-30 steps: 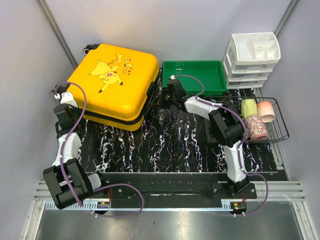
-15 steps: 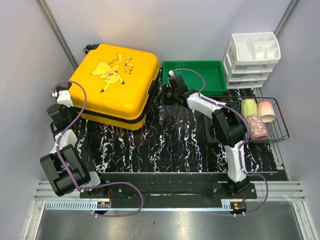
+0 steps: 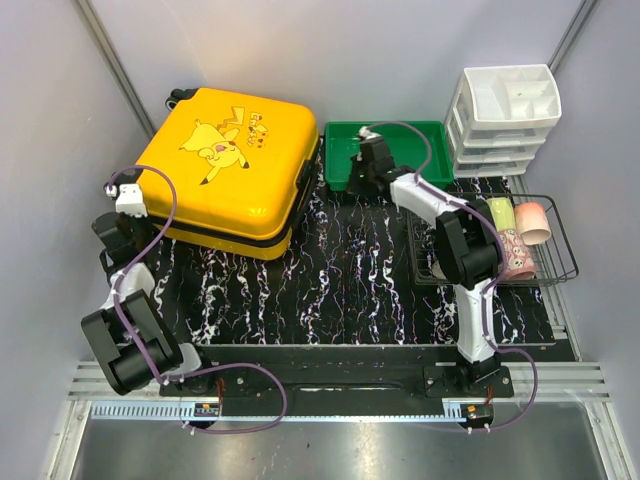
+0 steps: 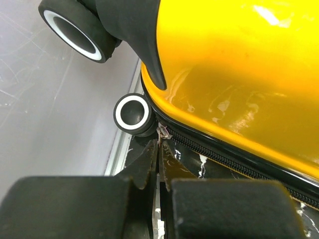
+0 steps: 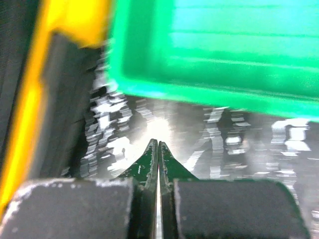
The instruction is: Open, take out, and arrange the luggage
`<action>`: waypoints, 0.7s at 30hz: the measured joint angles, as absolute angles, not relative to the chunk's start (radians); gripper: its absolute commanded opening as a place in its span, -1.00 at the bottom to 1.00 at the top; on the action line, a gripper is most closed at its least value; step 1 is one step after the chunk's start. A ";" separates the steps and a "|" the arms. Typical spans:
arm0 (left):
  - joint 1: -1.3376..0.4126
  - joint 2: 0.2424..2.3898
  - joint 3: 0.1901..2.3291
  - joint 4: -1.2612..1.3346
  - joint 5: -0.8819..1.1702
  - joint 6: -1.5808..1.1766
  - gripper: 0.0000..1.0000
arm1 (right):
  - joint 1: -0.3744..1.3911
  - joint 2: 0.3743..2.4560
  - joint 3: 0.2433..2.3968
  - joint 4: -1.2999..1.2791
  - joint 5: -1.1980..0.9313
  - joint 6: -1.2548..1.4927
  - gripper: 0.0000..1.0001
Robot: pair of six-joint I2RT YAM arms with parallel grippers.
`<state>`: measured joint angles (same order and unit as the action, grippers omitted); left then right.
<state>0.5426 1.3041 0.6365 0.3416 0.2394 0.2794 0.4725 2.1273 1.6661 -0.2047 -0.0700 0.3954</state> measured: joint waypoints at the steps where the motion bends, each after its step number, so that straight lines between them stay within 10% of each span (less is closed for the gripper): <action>1: 0.543 1.308 0.635 0.353 0.235 0.281 -1.00 | 0.449 2.128 1.666 -0.216 -0.043 0.379 -1.00; 6: 0.548 1.369 0.637 0.437 0.196 0.294 -1.00 | 0.348 2.148 1.666 -0.253 0.034 0.326 -0.95; 11: 0.557 1.379 0.643 0.454 0.199 0.284 -1.00 | 0.348 2.144 1.656 -0.240 -0.100 0.406 -0.14; 21: 0.561 1.344 0.628 0.434 0.206 0.239 -1.00 | 0.447 2.099 1.588 -0.154 -0.189 0.629 -0.08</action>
